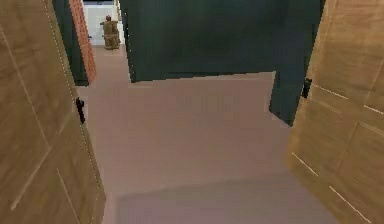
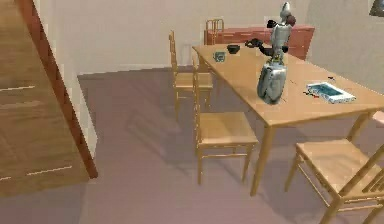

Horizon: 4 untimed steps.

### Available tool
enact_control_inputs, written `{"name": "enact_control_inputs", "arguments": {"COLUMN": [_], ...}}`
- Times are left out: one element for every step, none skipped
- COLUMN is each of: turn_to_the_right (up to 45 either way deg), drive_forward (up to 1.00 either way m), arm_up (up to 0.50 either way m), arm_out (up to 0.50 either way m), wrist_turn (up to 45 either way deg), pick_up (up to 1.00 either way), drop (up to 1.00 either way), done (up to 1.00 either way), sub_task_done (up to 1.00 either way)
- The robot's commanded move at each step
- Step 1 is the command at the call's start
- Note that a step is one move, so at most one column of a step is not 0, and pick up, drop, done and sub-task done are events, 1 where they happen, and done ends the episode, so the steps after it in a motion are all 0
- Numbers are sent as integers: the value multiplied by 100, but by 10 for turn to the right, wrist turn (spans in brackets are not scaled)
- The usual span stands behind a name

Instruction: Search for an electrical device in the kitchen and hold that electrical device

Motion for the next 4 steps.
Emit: {"name": "enact_control_inputs", "arguments": {"turn_to_the_right": [0, 0, -120, 0], "drive_forward": [100, 5, 0, 65], "arm_up": [0, 0, 0, 0], "arm_out": [0, 0, 0, 0], "wrist_turn": [0, 0, 0, 0], "pick_up": [0, 0, 0, 0], "drop": [0, 0, 0, 0], "done": [0, 0, 0, 0], "sub_task_done": [0, 0, 0, 0]}}
